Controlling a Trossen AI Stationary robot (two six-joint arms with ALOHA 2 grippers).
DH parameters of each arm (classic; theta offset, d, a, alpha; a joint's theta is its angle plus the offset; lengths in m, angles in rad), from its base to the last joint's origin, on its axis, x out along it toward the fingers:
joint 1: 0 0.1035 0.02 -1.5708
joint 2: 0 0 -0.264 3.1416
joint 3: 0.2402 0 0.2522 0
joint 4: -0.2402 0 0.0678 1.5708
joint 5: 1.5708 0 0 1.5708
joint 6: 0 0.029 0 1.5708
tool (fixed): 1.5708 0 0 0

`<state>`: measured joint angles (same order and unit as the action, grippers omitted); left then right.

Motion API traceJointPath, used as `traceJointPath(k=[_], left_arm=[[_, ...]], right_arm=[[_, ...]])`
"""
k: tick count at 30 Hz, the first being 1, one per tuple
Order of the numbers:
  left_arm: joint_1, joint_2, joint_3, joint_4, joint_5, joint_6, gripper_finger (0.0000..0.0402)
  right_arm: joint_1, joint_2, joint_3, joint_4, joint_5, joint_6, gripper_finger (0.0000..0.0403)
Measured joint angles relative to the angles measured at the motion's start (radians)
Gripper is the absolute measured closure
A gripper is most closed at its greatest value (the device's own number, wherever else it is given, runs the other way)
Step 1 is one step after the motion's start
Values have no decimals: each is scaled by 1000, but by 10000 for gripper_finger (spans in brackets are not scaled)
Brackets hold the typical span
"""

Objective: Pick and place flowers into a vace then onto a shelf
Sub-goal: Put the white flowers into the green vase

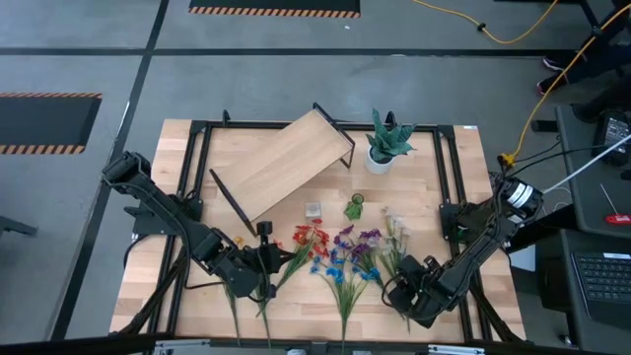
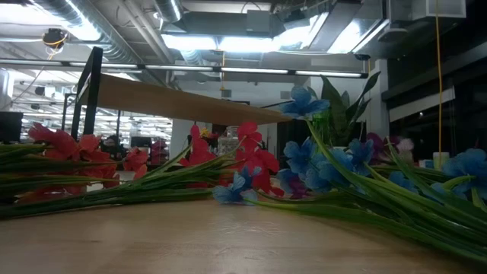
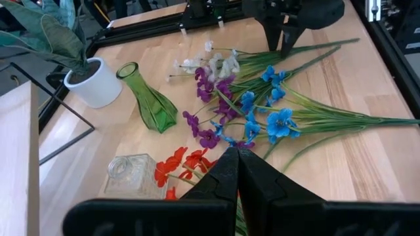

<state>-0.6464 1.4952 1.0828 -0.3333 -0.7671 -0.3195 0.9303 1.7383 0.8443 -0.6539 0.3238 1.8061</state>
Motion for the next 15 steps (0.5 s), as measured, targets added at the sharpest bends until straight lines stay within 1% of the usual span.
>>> traceJointPath(k=[6, 7, 11, 15], left_arm=[[0, 0, 0, 0, 1, -8, 398], [0, 0, 0, 0, 1, -8, 398], [0, 0, 0, 0, 2, -10, 398], [0, 0, 0, 0, 2, -10, 398]], right_arm=[[4, -2, -3, -29, -3, 3, 381], [5, -2, -3, -32, -2, 11, 389], [5, -2, -3, -34, -2, 27, 388], [5, -6, -3, -50, 14, 72, 397]])
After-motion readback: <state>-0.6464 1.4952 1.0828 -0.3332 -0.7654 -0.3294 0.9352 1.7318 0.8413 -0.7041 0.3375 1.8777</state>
